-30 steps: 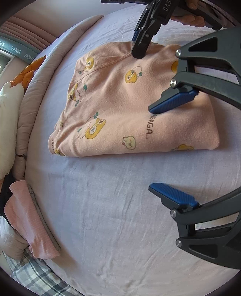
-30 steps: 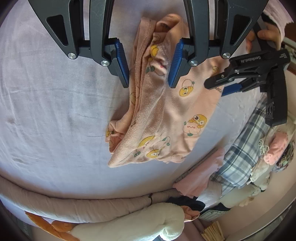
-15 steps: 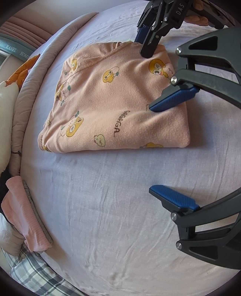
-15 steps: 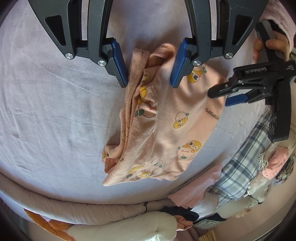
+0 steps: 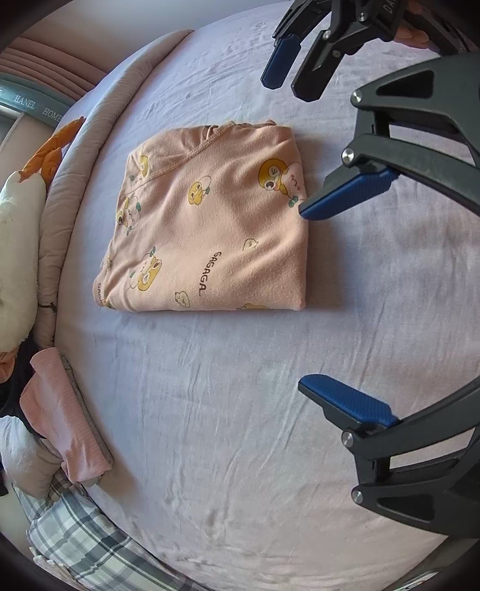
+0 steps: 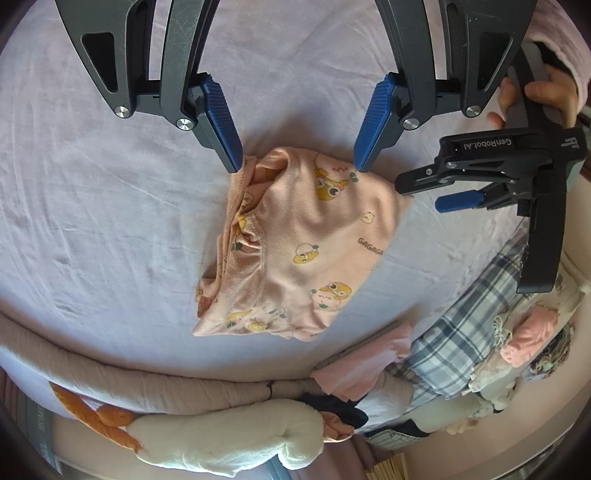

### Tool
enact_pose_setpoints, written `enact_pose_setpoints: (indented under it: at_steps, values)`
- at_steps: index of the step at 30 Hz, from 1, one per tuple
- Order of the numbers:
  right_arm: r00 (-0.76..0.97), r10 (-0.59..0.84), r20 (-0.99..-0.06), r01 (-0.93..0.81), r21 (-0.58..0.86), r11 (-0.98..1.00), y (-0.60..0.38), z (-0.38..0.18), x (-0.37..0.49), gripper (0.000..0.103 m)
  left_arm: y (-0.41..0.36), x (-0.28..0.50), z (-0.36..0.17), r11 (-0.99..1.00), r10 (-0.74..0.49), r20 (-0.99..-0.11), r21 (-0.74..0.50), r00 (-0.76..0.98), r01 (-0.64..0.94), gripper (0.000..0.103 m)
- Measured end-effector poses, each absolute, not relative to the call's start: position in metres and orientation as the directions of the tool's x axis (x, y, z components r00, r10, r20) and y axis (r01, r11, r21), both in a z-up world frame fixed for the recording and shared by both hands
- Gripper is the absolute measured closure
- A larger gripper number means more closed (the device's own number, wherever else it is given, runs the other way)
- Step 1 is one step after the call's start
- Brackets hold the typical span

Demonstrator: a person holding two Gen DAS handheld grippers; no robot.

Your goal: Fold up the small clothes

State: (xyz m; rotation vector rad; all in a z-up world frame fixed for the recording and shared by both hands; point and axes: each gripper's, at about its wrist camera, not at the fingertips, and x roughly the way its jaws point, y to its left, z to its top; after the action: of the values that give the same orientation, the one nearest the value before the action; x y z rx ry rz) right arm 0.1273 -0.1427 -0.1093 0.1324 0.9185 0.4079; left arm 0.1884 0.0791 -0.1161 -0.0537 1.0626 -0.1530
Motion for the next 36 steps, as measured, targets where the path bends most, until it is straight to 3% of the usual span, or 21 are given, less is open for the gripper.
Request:
enact_pose_setpoints:
  at_steps: [2,8,10,12,26,36]
  values:
    - [0.545,0.405,-0.734,-0.295,0.284,0.912,-0.141,-0.103,0.122,0.038,0.080,0.183,-0.108,0.988,-0.151,-0.859,-0.120,0.489,0.094,0.013]
    - [0.568,0.436,-0.698,-0.306,0.312,0.899,-0.139,-0.084,0.105,0.022,0.081,0.164,-0.083,0.992,-0.128,-0.838,-0.098,0.531,0.083,0.004]
    - [0.571,0.448,-0.688,-0.307,0.327,0.894,-0.141,-0.080,0.099,0.008,0.081,0.156,-0.074,0.991,-0.133,-0.827,-0.105,0.546,0.082,0.002]
    - [0.580,0.454,-0.677,-0.316,0.326,0.891,-0.141,-0.074,0.092,0.004,0.079,0.147,-0.065,0.991,-0.132,-0.816,-0.107,0.563,0.078,0.001]
    - [0.651,0.429,-0.626,-0.318,0.289,0.903,-0.140,-0.046,0.051,0.001,0.080,0.105,-0.031,0.990,-0.138,-0.799,-0.129,0.585,0.057,0.000]
    - [0.656,0.430,-0.620,-0.322,0.286,0.903,-0.136,-0.034,0.040,0.001,0.072,0.086,-0.017,0.996,-0.086,-0.806,-0.063,0.585,0.059,0.000]
